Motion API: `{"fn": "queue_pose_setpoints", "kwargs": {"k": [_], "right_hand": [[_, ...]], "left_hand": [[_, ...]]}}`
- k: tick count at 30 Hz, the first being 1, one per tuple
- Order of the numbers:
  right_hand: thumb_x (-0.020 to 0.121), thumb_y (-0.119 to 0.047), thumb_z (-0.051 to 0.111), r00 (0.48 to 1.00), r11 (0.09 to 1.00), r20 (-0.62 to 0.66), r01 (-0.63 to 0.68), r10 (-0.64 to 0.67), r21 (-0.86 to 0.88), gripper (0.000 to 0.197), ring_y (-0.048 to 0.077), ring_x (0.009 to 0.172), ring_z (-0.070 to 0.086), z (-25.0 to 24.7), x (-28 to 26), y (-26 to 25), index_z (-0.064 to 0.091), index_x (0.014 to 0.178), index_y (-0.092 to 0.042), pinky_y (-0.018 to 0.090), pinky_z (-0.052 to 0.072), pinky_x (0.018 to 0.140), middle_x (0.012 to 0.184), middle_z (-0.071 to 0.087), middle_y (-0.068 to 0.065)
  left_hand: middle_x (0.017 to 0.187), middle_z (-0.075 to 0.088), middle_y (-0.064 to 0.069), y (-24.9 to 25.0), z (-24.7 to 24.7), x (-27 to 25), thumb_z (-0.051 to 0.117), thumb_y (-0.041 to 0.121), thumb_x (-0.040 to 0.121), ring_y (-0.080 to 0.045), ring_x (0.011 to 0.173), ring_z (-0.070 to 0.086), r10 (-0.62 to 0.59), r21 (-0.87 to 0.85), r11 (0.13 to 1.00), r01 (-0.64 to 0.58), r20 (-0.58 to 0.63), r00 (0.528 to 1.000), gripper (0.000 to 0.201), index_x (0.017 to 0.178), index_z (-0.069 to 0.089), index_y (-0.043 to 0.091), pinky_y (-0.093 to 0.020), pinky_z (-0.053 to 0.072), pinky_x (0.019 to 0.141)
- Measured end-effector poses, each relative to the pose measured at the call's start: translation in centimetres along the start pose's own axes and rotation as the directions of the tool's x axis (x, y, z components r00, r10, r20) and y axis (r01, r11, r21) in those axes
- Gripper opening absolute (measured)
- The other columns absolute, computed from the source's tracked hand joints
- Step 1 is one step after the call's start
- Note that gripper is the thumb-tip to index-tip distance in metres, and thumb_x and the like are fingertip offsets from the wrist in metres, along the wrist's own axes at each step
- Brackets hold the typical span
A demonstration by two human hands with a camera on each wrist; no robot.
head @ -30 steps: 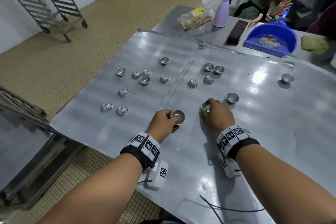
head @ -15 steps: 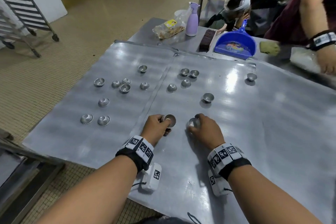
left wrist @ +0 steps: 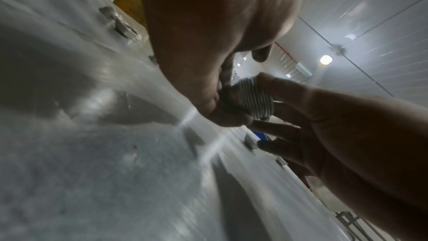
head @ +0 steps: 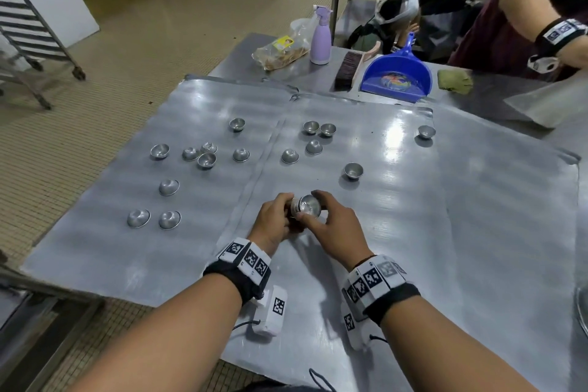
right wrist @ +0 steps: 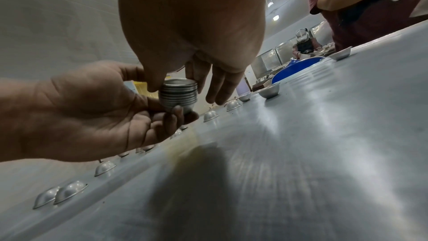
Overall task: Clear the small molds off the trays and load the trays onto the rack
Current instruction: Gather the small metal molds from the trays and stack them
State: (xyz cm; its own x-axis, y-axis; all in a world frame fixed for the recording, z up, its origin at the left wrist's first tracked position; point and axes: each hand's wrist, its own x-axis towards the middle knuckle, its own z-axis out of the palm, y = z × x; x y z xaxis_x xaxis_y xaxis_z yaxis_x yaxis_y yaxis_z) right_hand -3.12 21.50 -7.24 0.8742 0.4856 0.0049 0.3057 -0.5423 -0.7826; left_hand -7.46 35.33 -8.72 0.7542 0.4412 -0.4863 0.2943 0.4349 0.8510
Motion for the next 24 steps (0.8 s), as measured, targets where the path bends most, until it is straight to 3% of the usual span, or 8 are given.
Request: {"fn": "queue_pose_setpoints", "kwargs": {"k": [6,9,12,16,24], "right_hand": [[0.082,-0.055,0.07,0.998,1.0,0.058,-0.003,0.003,-0.002,0.065,0.016,0.114,0.062,0.6,1.0,0.6,0.051,0.138,-0.028,0.036,0.05,0.095,0.127,0.067,-0.003],[0.087,-0.057,0.063,0.998,1.0,0.065,-0.02,0.019,0.009,0.062,0.013,0.119,0.059,0.0,1.8,1.9,0.051,0.14,-0.026,0.037,0.049,0.099,0.136,0.06,-0.007],[0.092,-0.049,0.059,0.996,0.991,-0.042,-0.085,0.081,-0.1,0.047,0.02,0.118,0.059,-1.3,3.9,4.0,0.057,0.132,-0.024,0.04,0.049,0.097,0.133,0.061,-0.001],[0.093,-0.035,0.058,0.984,0.957,-0.109,-0.164,0.142,-0.24,0.036,0.031,0.12,0.051,-3.7,7.7,5.6,0.059,0.126,-0.02,0.039,0.046,0.089,0.134,0.053,0.009],[0.096,-0.033,0.053,0.968,0.855,0.002,-0.222,0.252,-0.468,0.034,0.034,0.138,0.033,-4.9,11.8,6.8,0.061,0.128,-0.027,0.046,0.044,0.099,0.157,0.029,0.009]], "left_hand": [[0.072,0.061,-0.014,-0.1,0.1,0.9,0.054,0.028,0.097,-0.026,0.064,0.06,-0.023,-0.049,0.999,0.022,-0.023,0.999,0.033,0.074,0.067,0.009,-0.028,0.051,0.055],[0.073,0.064,-0.015,-0.4,-0.5,1.6,0.06,0.027,0.095,-0.025,0.062,0.062,-0.032,-0.048,0.998,0.031,-0.034,0.999,0.027,0.081,0.07,0.007,-0.031,0.051,0.06],[0.074,0.063,-0.02,-0.9,-1.0,2.3,0.07,0.02,0.09,-0.025,0.06,0.061,0.009,0.041,0.999,-0.006,-0.052,0.999,0.022,0.089,0.069,-0.002,-0.03,0.049,0.057],[0.075,0.065,-0.018,-1.5,-1.2,3.2,0.067,0.007,0.086,-0.024,0.059,0.064,0.057,0.174,0.984,-0.04,-0.088,0.994,0.015,0.092,0.07,-0.006,-0.03,0.05,0.057],[0.074,0.066,-0.018,-1.6,-1.2,4.0,0.064,0.005,0.088,-0.021,0.055,0.064,0.073,0.224,0.973,-0.058,-0.062,0.995,0.01,0.089,0.069,-0.003,-0.032,0.052,0.059]]}}
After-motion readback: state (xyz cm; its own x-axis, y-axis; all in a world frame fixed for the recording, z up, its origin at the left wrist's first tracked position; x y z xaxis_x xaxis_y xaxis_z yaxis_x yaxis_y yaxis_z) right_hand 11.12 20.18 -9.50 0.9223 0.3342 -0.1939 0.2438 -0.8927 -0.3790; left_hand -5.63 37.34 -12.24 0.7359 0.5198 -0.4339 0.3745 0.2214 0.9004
